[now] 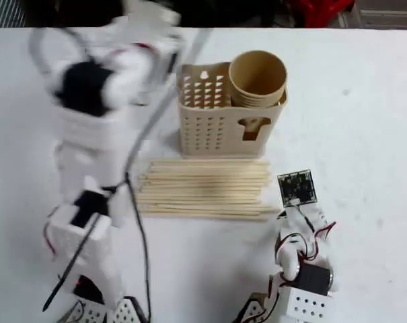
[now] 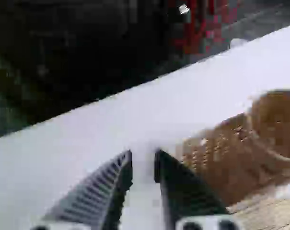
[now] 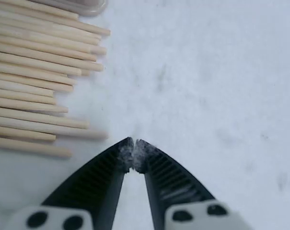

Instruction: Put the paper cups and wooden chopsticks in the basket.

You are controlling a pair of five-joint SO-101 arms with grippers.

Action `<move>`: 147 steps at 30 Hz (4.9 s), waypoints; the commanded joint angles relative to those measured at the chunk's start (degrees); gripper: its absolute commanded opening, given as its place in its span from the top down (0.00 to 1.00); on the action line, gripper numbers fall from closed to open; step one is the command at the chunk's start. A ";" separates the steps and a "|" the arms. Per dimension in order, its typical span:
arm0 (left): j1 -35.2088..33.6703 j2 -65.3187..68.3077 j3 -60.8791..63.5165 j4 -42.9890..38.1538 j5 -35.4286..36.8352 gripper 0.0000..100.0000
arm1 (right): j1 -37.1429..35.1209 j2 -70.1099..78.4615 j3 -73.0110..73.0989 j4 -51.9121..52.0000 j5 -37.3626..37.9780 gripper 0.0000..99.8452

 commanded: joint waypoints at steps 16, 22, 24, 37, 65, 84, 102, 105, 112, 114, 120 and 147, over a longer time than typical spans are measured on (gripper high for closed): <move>-29.49 -46.29 112.79 -42.99 -10.20 0.90 | -5.85 0.31 -12.22 1.80 1.58 0.98; -29.32 -64.66 149.01 -66.64 -15.03 0.90 | -13.14 6.02 -19.08 5.32 7.21 0.98; -29.49 -68.79 153.14 -68.04 -17.05 0.90 | -16.40 13.23 -22.24 5.67 7.38 0.98; -29.67 -86.02 168.62 -75.78 -18.81 0.90 | -45.14 60.00 -39.82 -9.98 6.95 0.98; -26.68 -100.53 175.82 -72.88 -22.77 0.90 | -49.19 99.56 -54.95 -13.93 22.68 0.98; -26.68 -100.53 175.82 -72.88 -22.77 0.90 | -48.92 88.04 -54.95 -6.46 18.02 0.98; -26.59 -100.53 175.82 -72.88 -22.77 0.91 | -43.03 63.96 -89.14 -0.66 -4.48 0.98; -26.59 -100.53 175.82 -72.88 -22.77 0.91 | -40.13 70.20 -101.01 -4.35 -9.41 0.98; -26.59 -100.53 175.82 -72.88 -22.77 0.91 | -35.56 87.08 -118.59 -17.27 -20.13 0.98; -26.59 -100.53 175.82 -72.88 -22.77 0.91 | -35.56 90.68 -120.09 -18.33 -21.63 0.98; -26.59 -100.53 175.82 -72.88 -22.77 0.90 | -35.56 95.96 -119.65 -18.51 -26.55 0.98; -26.59 -100.53 175.82 -72.88 -22.77 0.90 | -34.68 95.60 -117.45 -13.41 -27.25 0.84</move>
